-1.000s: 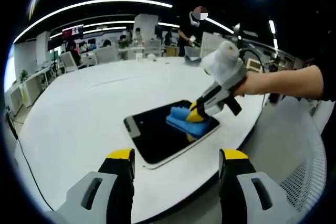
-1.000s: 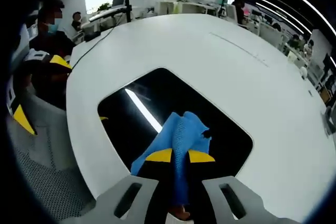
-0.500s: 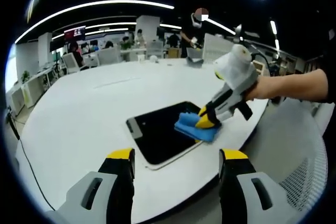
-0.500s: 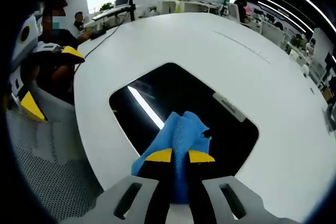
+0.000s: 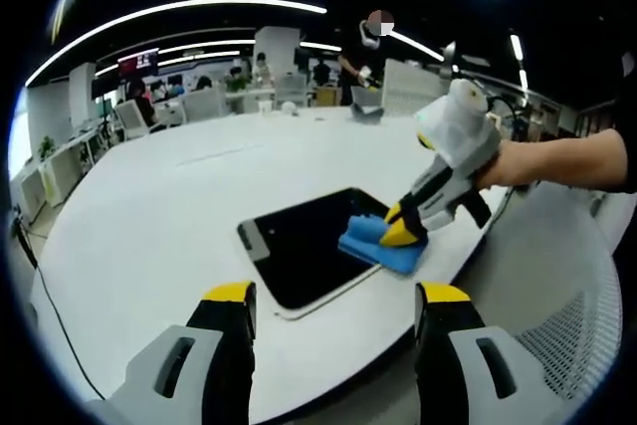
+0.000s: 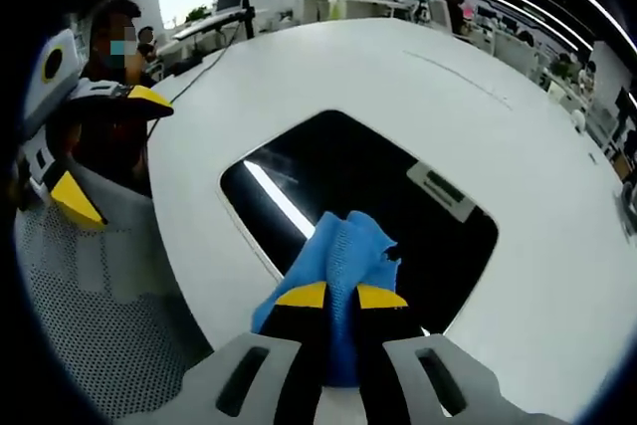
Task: Wipe the mirror surface with the cleaning cloth until all visible marks leave the cleaned area.
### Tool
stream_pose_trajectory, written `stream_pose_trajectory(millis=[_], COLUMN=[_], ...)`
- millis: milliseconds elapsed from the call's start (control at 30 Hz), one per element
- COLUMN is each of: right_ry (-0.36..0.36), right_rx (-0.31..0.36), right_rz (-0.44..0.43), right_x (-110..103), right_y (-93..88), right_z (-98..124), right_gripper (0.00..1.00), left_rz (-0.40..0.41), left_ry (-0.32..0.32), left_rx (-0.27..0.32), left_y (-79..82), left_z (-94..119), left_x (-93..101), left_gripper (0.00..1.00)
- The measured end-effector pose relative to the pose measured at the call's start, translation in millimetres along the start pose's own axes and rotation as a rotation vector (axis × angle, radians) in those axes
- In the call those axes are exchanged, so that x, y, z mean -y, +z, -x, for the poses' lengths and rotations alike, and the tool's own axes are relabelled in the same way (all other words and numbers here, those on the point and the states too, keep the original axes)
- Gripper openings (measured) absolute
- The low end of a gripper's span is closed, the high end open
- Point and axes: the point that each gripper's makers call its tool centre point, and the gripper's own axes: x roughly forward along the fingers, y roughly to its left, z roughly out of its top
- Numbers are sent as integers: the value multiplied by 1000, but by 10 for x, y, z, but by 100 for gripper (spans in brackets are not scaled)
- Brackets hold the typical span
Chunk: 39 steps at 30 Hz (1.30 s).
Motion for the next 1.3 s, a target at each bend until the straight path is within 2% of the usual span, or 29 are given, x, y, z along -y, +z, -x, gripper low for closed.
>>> stream_pose_trajectory(millis=[600,867,1167,1300], right_ry=[-4,7,30,37], right_rx=[25,26,32,34], right_rz=[-28,-22,-60,-68], right_x=[-39,-29,-18,-18], right_y=[-38,-39,-41,-47], right_z=[31,24,20,23], right_gripper=[4,4,4,4], left_rz=[-18,-16,-24,-19], left_ry=[-1,2,11,12], left_rx=[-13,-14,-28,-15], left_y=[-19,-22,-45,-23], left_z=[-7,-8,-5,-1], left_x=[10,3,-13,-12], left_gripper=[62,62,62,63])
